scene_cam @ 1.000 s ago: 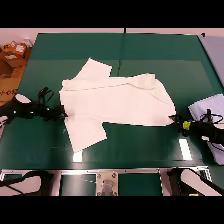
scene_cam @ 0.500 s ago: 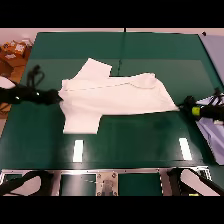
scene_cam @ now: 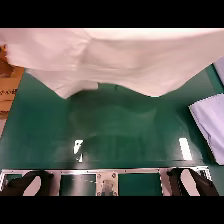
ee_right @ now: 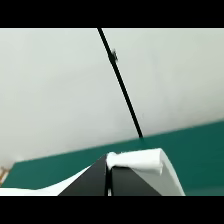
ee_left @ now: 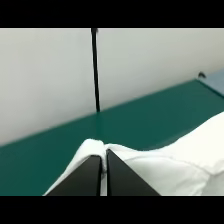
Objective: Fold the shirts.
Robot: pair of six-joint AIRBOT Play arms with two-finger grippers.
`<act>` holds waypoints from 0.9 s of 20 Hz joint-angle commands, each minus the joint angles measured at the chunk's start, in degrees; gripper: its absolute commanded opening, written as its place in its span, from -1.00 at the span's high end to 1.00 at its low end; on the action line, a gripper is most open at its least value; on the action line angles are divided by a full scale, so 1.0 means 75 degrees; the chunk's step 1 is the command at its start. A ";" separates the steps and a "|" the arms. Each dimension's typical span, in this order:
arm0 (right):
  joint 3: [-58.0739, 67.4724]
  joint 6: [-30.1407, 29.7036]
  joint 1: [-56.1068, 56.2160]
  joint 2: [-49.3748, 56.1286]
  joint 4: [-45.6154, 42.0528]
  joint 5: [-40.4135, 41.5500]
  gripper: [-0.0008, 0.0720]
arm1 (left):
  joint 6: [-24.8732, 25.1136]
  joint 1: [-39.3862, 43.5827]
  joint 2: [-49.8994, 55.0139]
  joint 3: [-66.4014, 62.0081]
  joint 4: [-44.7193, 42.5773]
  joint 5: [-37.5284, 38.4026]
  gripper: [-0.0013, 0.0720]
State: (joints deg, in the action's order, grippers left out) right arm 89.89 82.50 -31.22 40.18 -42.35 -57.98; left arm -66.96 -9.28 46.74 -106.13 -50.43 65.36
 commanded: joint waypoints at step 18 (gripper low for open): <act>-0.3692 -0.0291 0.1620 0.3739 0.0052 0.2235 0.94 | 0.0058 0.0111 0.4115 0.3075 0.0306 -0.1367 0.90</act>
State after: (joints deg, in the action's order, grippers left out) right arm 67.42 81.82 -22.74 58.22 -42.06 -47.90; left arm -68.36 -9.02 68.55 -88.18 -50.76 58.78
